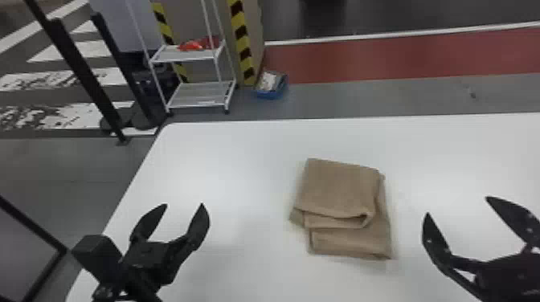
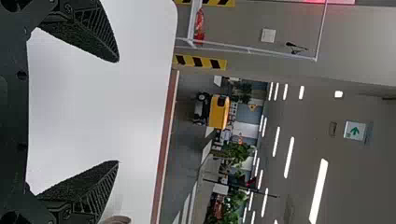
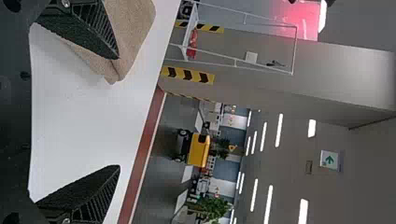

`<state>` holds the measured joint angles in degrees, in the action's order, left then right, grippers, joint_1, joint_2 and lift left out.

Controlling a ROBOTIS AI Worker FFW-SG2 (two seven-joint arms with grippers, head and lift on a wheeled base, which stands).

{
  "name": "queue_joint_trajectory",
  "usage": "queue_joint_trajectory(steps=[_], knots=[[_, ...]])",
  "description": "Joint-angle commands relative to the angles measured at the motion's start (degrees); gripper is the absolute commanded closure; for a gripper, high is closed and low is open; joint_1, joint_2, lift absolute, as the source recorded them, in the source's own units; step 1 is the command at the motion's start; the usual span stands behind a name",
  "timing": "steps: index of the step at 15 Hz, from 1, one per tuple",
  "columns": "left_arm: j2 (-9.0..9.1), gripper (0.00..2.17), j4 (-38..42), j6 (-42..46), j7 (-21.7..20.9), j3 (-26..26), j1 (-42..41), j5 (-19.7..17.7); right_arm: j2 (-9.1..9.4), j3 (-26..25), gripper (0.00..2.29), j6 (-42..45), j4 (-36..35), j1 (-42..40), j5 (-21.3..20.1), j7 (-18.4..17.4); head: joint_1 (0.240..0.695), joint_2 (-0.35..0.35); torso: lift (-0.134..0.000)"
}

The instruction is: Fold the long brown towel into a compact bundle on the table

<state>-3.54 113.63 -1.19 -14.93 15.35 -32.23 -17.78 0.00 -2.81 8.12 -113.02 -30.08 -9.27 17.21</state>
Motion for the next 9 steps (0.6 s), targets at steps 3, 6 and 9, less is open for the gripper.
queue_joint_trajectory(steps=[3, 6, 9], knots=[[3.69, 0.11, 4.9, -2.8, -4.1, 4.0, -1.5, 4.9, 0.05, 0.4, 0.06, -9.8, -4.7, -0.2, 3.7, -1.8, 0.695, 0.183, -0.123], [3.69, 0.11, 5.1, 1.9, -3.8, 4.1, -1.8, 8.5, 0.05, 2.7, 0.06, -14.9, -6.9, 0.3, 6.1, -4.7, 0.695, 0.191, -0.123], [3.69, 0.11, 5.0, 2.6, -3.0, 3.4, -1.7, 8.9, 0.05, 2.8, 0.06, -14.4, -5.5, 1.3, 8.9, -4.6, 0.695, 0.207, -0.123]])
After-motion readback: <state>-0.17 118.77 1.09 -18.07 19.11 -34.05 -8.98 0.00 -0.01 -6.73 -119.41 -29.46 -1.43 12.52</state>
